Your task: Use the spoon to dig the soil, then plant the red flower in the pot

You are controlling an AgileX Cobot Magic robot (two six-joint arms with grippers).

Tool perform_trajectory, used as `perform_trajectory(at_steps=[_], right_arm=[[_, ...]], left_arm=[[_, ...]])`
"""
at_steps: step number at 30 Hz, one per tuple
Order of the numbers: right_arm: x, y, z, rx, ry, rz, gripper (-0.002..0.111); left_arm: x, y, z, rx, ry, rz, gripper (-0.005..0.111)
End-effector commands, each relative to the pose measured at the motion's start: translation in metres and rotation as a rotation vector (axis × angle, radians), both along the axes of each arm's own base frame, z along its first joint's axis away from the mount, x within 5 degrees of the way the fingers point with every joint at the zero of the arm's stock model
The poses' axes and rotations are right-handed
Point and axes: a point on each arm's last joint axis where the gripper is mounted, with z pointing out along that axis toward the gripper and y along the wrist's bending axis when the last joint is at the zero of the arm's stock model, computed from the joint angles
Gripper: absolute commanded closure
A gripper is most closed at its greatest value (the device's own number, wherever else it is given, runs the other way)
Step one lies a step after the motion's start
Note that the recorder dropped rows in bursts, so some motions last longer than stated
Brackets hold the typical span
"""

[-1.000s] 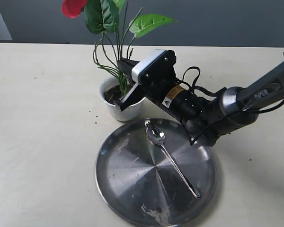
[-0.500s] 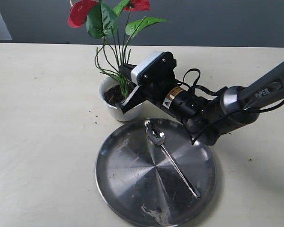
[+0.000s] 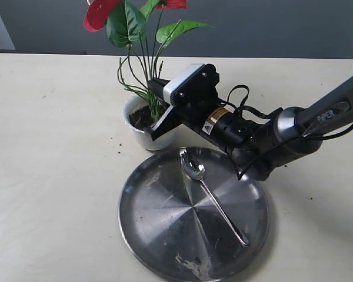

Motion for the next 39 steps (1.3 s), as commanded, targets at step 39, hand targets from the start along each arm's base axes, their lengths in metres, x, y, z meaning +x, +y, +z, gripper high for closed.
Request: perform_trajectory(at_steps=[39], right_arm=[[-0.016, -0.017, 0.012, -0.004, 0.089, -0.019, 0.078]], left_arm=[[0.0, -0.001, 0.002, -0.001, -0.01, -0.007, 0.106]])
